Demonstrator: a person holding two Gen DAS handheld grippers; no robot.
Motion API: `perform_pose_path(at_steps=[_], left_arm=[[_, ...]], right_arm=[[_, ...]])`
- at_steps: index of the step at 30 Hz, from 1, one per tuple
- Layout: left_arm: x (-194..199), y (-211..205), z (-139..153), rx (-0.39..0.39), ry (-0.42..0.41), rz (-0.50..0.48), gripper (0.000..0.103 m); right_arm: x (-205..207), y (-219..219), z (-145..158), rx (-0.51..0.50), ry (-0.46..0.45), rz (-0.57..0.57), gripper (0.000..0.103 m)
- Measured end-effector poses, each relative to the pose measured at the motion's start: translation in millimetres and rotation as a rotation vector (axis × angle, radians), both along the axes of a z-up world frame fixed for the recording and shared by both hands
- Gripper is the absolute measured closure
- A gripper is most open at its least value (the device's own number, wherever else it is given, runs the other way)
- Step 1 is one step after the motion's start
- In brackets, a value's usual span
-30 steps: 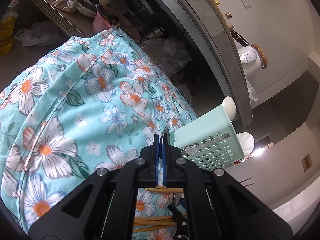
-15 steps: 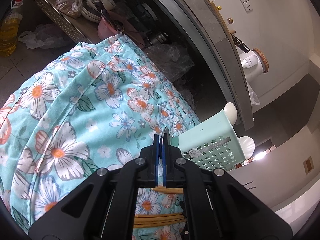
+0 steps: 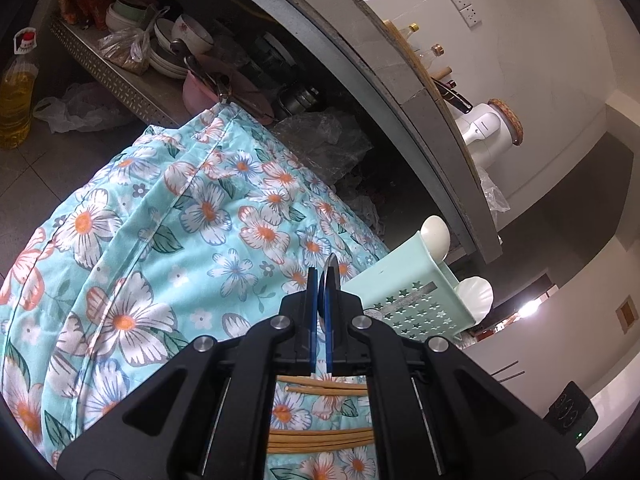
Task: Organize utensils
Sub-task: 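Drop the metal spoon into the mint holder and open the left gripper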
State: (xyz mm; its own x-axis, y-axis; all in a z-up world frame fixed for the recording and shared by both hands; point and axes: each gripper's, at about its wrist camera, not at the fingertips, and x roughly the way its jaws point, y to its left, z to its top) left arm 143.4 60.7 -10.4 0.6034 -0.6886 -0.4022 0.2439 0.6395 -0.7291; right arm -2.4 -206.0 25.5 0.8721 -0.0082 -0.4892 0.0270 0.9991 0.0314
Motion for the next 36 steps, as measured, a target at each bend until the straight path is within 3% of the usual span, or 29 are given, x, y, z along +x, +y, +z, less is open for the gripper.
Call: perform_pose_path(at_steps=[4, 8, 19, 26, 36], left_arm=[[-8, 0, 13, 0.021, -0.037, -0.001, 0.102], [-19, 2, 33, 0.045, -0.096, -0.002, 0.102], [-39, -1, 125, 0.066, -0.346, -0.024, 0.102], [-23, -55, 164, 0.285, -0.495, -0.100, 0.102], [-8, -143, 163, 0.717, -0.621, -0.200, 0.102]], right_arm=[[-8, -13, 11, 0.084, -0.043, -0.002, 0.101], [-14, -18, 16, 0.090, -0.064, -0.010, 0.101], [-18, -25, 12, 0.129, -0.065, -0.009, 0.101], [-18, -27, 10, 0.149, -0.066, -0.001, 0.101], [-19, -38, 4, 0.186, -0.060, -0.007, 0.101]])
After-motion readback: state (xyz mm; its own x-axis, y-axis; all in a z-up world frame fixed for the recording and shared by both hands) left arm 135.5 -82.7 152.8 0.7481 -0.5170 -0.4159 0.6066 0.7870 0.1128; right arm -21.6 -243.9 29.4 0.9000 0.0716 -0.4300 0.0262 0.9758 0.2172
